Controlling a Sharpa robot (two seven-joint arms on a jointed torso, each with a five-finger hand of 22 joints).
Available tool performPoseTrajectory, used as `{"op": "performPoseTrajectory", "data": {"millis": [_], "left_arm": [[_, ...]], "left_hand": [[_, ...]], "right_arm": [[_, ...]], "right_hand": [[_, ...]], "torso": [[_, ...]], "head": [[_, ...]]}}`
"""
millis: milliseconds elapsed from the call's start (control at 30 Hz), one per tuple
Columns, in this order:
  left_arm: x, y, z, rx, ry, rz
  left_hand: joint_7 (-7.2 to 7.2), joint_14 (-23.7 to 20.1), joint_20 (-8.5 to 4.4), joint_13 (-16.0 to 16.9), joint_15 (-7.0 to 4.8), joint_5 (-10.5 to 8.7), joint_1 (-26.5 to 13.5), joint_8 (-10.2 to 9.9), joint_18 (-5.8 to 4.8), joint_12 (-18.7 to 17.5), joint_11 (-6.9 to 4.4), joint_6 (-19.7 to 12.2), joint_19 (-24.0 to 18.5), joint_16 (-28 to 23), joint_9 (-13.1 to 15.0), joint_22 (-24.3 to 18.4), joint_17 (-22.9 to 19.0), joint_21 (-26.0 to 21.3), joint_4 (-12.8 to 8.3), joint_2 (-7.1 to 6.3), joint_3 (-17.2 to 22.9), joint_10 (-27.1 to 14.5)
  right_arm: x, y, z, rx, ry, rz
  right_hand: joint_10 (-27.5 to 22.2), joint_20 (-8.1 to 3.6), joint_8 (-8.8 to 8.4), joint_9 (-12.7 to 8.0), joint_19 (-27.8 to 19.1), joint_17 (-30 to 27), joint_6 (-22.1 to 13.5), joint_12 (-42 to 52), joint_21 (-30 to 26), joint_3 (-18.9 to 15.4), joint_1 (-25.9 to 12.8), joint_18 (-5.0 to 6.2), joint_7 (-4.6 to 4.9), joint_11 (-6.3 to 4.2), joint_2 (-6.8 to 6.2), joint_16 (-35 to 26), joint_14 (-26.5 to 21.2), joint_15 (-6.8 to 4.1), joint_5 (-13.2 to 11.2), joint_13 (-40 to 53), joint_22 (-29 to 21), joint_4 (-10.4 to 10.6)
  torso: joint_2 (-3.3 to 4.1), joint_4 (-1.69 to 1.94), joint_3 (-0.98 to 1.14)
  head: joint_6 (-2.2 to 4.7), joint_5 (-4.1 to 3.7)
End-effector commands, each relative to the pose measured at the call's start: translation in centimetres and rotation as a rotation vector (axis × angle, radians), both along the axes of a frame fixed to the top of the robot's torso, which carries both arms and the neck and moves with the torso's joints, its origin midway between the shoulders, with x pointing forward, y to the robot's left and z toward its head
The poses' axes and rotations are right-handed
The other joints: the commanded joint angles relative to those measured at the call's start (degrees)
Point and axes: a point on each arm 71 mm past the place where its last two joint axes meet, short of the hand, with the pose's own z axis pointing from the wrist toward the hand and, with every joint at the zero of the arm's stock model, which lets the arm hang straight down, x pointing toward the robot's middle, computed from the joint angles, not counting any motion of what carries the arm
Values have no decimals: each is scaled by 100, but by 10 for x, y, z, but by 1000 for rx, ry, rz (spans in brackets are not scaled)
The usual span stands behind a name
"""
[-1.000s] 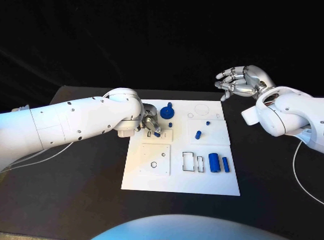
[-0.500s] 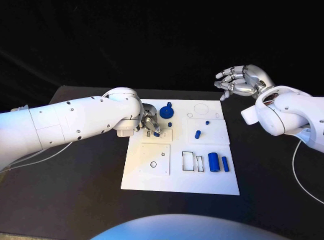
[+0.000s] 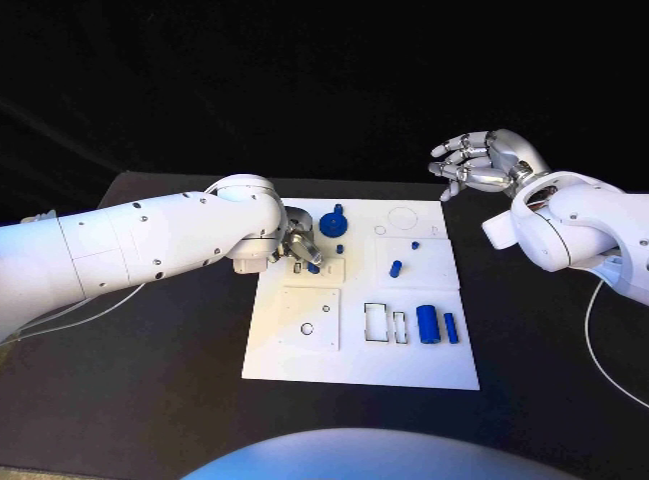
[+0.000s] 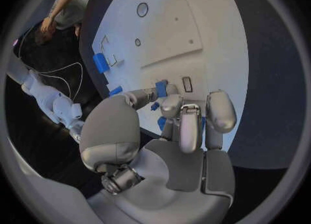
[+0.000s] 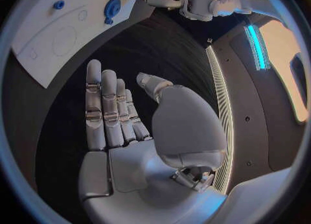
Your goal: Assemble the parts on the task board
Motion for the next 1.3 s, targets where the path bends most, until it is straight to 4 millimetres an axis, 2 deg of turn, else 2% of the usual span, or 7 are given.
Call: {"op": "performPoseTrajectory", "data": {"millis": [33,533,733,1000,1300], "left_arm": [[-3,2,-7,26,40,-13],[-3,0,-8,35,54,-22],[-2,0,-8,37,56,-21],[-1,0,-8,40,56,-21],[0,1,-9,41,53,-16]], "left_hand": [[-176,476,-19,7,-51,-43,-57,-12,-94,18,-13,208,33,25,-10,9,1063,6,-118,13,85,14],[-181,478,-24,22,-55,-86,-207,-17,-96,33,-16,251,41,28,-17,18,1072,0,103,-9,-265,14],[-180,480,-24,34,-54,-102,-283,-29,-98,41,-15,284,50,30,-27,29,1079,-4,282,-2,-631,14],[-181,483,-25,50,-54,-114,-298,-39,-102,52,-14,306,64,35,-34,54,1091,1,412,27,-909,21],[-182,483,-26,55,-55,-113,-297,-45,-103,55,-15,312,67,35,-36,58,1091,0,478,51,-1030,23]], "right_arm": [[0,0,1,4,-6,4],[-1,1,1,6,-6,7],[-2,1,1,7,-7,9],[-2,2,1,8,-7,12],[-2,2,1,9,-8,11]], "right_hand": [[-47,13,39,6,35,-5,-8,-20,-20,-23,10,61,226,-10,-15,-16,-32,-1,-9,-4,-5,-2],[-55,18,51,5,39,-11,-21,-17,-45,-41,-7,60,229,-5,-17,-23,-41,5,-15,-26,-30,9],[-55,18,51,5,39,-11,-21,-17,-45,-41,-7,60,229,-5,-17,-23,-41,5,-15,-26,-30,9],[-59,21,58,5,44,-14,-29,-14,-60,-53,-18,60,230,-3,-19,-26,-45,8,-19,-40,-45,16],[-62,25,68,5,51,-17,-39,-7,-80,-71,-35,60,232,0,-20,-28,-48,11,-26,-57,-66,28]], "torso": [[-2,1,-3],[-1,1,-3],[-4,3,-1],[-8,-1,1],[-8,1,1]], "head": [[-1,-1],[-25,-31],[-31,-24],[-30,-28],[-22,-34]]}}
